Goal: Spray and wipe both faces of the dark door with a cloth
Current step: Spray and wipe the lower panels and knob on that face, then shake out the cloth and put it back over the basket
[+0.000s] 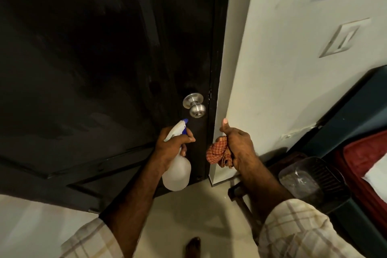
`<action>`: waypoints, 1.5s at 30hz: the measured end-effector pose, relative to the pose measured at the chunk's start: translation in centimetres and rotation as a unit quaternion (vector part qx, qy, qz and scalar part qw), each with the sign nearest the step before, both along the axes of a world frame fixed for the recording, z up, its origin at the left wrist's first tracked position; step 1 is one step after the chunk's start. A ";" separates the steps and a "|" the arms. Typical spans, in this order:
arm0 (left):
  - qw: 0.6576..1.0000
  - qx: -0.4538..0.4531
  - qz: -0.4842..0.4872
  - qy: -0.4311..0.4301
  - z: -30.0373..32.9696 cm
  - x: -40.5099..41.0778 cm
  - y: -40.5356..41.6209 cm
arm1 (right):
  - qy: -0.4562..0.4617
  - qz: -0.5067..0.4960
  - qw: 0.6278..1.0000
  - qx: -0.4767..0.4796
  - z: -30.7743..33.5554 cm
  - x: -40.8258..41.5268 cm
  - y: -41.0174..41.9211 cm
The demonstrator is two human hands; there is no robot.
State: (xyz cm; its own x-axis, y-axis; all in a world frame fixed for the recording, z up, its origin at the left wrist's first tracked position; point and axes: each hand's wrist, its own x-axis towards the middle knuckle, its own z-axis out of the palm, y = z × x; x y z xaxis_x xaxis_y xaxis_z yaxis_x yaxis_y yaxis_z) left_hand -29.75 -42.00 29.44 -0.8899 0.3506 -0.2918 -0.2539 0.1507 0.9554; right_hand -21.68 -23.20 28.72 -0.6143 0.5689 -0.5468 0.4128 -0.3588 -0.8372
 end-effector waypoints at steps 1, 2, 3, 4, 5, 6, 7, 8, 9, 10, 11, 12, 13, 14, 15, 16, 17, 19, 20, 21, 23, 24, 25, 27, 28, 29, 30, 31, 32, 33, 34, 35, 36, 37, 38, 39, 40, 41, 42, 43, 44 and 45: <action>1.000 -0.001 -0.010 -0.001 -0.3 0.5 0.7 | -0.005 0.003 1.000 0.001 -0.3 0.9 1.1; 1.000 -0.003 -0.014 -0.002 -0.6 1.1 1.3 | -0.012 0.004 1.000 0.003 -0.7 1.8 1.9; 1.000 -0.008 -0.017 -0.007 -1.1 2.0 2.7 | -0.019 0.000 1.000 0.003 -1.2 3.0 3.3; 1.000 -0.015 -0.017 -0.013 -1.6 2.9 3.8 | -0.026 -0.005 1.000 -0.001 -1.8 3.9 4.5; 0.999 -0.021 -0.024 -0.017 -2.3 4.1 5.5 | -0.032 -0.009 0.999 -0.013 -2.4 5.1 6.1; 0.999 -0.025 -0.035 -0.019 -2.9 5.2 6.8 | -0.032 -0.012 0.999 -0.023 -3.1 6.1 7.3; 0.998 -0.028 -0.048 -0.017 -3.6 6.3 8.3 | -0.037 -0.021 0.998 -0.036 -3.8 7.3 8.6; 0.998 -0.032 -0.058 -0.019 -4.4 7.8 10.7 | -0.042 -0.028 0.998 -0.046 -4.7 9.0 10.6; 0.997 -0.035 -0.063 -0.017 -5.0 8.9 12.3 | -0.051 -0.032 0.997 -0.053 -5.6 10.3 11.9; 0.997 -0.035 -0.069 -0.019 -5.8 10.8 14.9 | -0.059 -0.039 0.995 -0.065 -6.9 12.3 14.3; 0.997 -0.031 -0.073 -0.022 -6.5 12.2 16.7 | -0.065 -0.046 0.994 -0.075 -8.0 13.8 16.1; 0.996 -0.032 -0.074 -0.024 -7.0 13.7 18.7 | -0.066 -0.056 0.992 -0.093 -9.1 15.3 18.1; 0.996 -0.031 -0.077 -0.029 -8.0 15.6 21.3 | -0.075 -0.065 0.990 -0.099 -10.4 17.2 20.8; 0.996 -0.035 -0.077 -0.033 -8.7 17.0 23.1 | -0.084 -0.070 0.989 -0.101 -11.4 18.6 22.7; 0.996 -0.035 -0.076 -0.045 -9.8 18.7 25.4 | -0.104 -0.073 0.987 -0.094 -12.6 20.2 25.4; 0.995 -0.037 -0.070 -0.057 -10.5 19.8 27.0 | -0.113 -0.079 0.987 -0.088 -13.5 21.2 27.4; 0.995 -0.040 -0.066 -0.066 -11.2 20.9 28.6 | -0.127 -0.086 0.984 -0.089 -14.4 22.1 29.3; 0.995 -0.042 -0.046 -0.082 -12.4 23.1 31.9 | -0.159 -0.096 0.979 -0.084 -16.7 23.7 33.0; 0.995 -0.040 -0.032 -0.080 -13.0 24.0 33.7 | -0.168 -0.099 0.977 -0.085 -18.7 24.2 35.0; 0.996 -0.040 -0.024 -0.070 -13.5 24.5 34.9 | -0.173 -0.103 0.976 -0.083 -20.2 24.5 36.4; 0.998 -0.058 -0.031 -0.023 -15.1 25.3 37.4 | -0.187 -0.108 0.973 -0.082 -21.5 24.6 38.5; 0.996 -0.076 -0.036 0.007 -15.8 25.5 38.2 | -0.186 -0.107 0.973 -0.085 -21.2 24.3 38.9; 0.994 -0.095 -0.034 0.032 -16.9 25.6 39.2 | -0.188 -0.105 0.972 -0.090 -21.7 24.0 39.8; 0.988 -0.132 -0.032 0.075 -19.2 25.5 40.3 | -0.191 -0.110 0.972 -0.082 -22.3 23.2 40.6; 0.984 -0.153 -0.032 0.087 -20.2 25.3 40.8 | -0.198 -0.116 0.970 -0.077 -23.1 22.6 41.1; 0.981 -0.162 -0.031 0.099 -21.2 25.1 41.2 | -0.202 -0.121 0.969 -0.078 -23.8 22.1 41.7; 0.981 -0.165 -0.033 0.101 -22.7 24.9 41.6 | -0.206 -0.123 0.968 -0.078 -25.1 21.5 42.1; 0.981 -0.162 -0.038 0.103 -23.9 24.6 41.8 | -0.205 -0.121 0.968 -0.081 -25.9 21.0 42.4; 0.982 -0.153 -0.048 0.099 -24.8 24.5 42.0 | -0.207 -0.117 0.968 -0.085 -26.7 20.5 42.5; 0.983 -0.147 -0.056 0.094 -26.4 24.4 42.2 | -0.211 -0.115 0.967 -0.084 -27.8 20.1 42.7; 0.983 -0.145 -0.065 0.096 -27.2 24.3 42.4 | -0.214 -0.115 0.967 -0.081 -28.3 19.7 42.8; 0.982 -0.145 -0.071 0.097 -28.4 24.3 42.6 | -0.218 -0.114 0.966 -0.082 -29.4 19.3 43.0; 0.981 -0.155 -0.077 0.092 -29.1 24.2 42.7 | -0.220 -0.120 0.965 -0.079 -30.0 19.2 43.2; 0.979 -0.168 -0.080 0.088 -29.9 24.1 42.8 | -0.223 -0.125 0.963 -0.080 -30.2 19.0 43.3; 0.976 -0.183 -0.085 0.079 -30.5 24.0 42.9 | -0.224 -0.131 0.963 -0.079 -31.0 18.8 43.6; 0.974 -0.193 -0.094 0.078 -30.9 24.0 43.0 | -0.225 -0.133 0.962 -0.076 -31.5 18.8 43.7; 0.970 -0.206 -0.102 0.081 -31.4 24.0 43.0 | -0.227 -0.130 0.962 -0.074 -32.2 18.7 43.8; 0.966 -0.214 -0.110 0.093 -32.0 24.1 42.9 | -0.224 -0.125 0.964 -0.074 -32.6 18.8 43.9; 0.961 -0.225 -0.117 0.106 -32.3 24.2 42.8 | -0.222 -0.122 0.965 -0.075 -33.2 18.8 44.0; 0.958 -0.234 -0.119 0.114 -33.2 24.4 42.6 | -0.222 -0.119 0.965 -0.076 -34.1 18.7 44.0; 0.955 -0.242 -0.121 0.126 -33.2 24.7 42.4 | -0.216 -0.119 0.966 -0.073 -34.2 18.8 44.0; 0.949 -0.252 -0.123 0.141 -33.6 24.8 42.2 | -0.212 -0.119 0.967 -0.074 -34.8 18.9 44.2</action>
State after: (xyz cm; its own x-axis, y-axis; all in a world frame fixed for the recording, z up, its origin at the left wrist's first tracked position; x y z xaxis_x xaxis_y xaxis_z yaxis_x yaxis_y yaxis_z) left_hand -4.91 0.16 -4.13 -0.8665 0.4376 -0.2400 0.1039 0.6285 0.7708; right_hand -2.77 20.96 -6.10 -0.1777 0.5622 -0.8077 0.5993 -0.5892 -0.5420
